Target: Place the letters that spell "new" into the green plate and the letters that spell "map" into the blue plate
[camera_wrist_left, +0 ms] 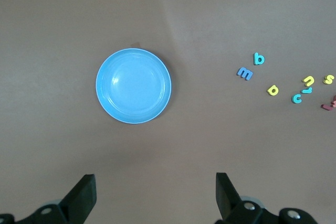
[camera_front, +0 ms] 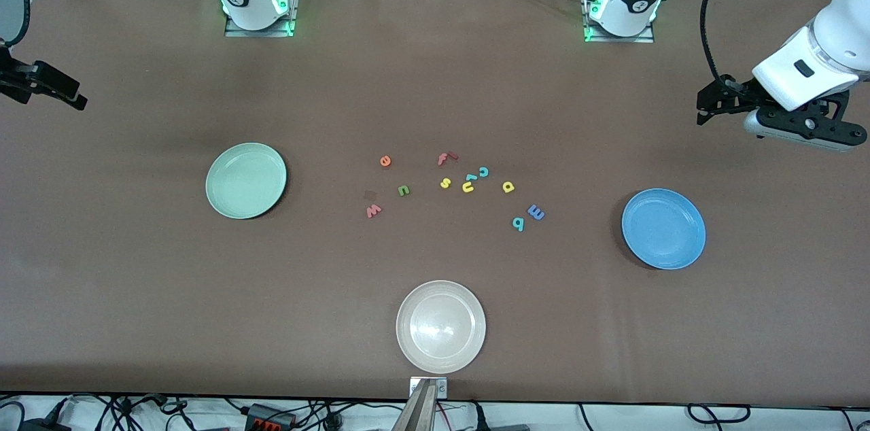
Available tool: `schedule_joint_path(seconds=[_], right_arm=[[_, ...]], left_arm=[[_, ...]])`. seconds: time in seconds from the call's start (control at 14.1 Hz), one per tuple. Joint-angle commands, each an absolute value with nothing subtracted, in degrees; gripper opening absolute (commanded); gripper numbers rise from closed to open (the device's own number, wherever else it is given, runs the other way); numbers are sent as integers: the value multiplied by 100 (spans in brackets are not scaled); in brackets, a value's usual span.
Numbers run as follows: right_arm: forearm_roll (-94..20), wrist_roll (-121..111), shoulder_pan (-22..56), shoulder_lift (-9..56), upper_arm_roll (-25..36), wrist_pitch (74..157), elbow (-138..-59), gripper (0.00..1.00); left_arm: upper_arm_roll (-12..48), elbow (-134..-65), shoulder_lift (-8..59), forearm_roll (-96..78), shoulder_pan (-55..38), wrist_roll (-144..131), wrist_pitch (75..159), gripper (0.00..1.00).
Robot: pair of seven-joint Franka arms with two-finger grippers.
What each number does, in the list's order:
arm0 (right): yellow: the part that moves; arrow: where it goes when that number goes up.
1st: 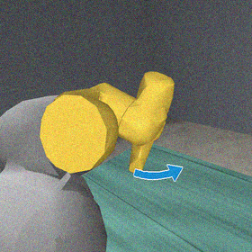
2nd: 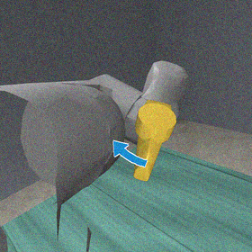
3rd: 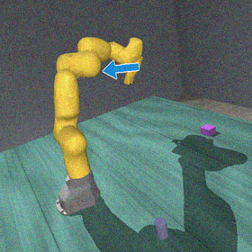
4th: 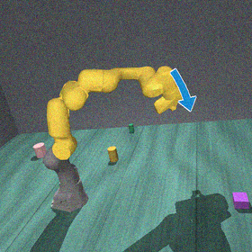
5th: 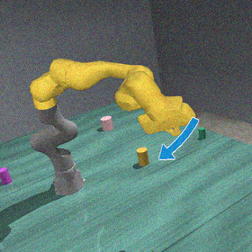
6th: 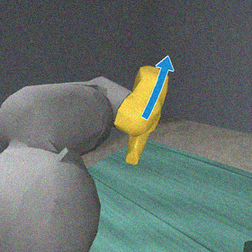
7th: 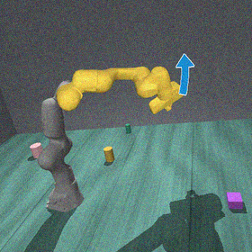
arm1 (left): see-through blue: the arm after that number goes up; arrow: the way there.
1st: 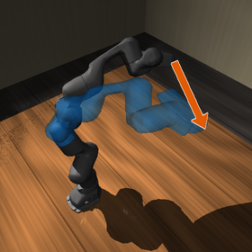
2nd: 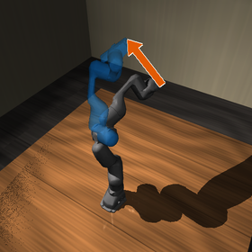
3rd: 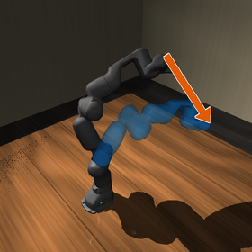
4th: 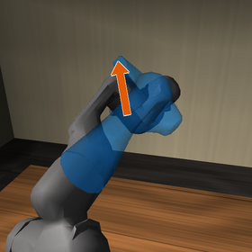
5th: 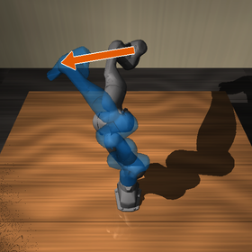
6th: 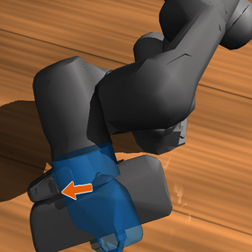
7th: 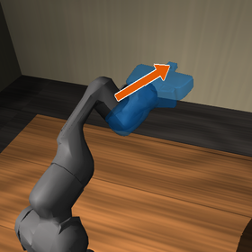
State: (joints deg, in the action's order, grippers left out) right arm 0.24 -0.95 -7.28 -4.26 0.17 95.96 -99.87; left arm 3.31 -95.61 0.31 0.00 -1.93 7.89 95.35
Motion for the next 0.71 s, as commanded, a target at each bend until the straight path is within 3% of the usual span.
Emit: schedule_joint_path(seconds=[0.0,0.64], right_arm=[[79,-193,-756,-545,-9,9545,-10081,100],[88,-185,-747,-431,-9,9492,-10081,100]], left_arm=[[343,-9396,88,-53,-202,642,9387,100],[352,-9387,97,-53,-211,501,9290,100]])
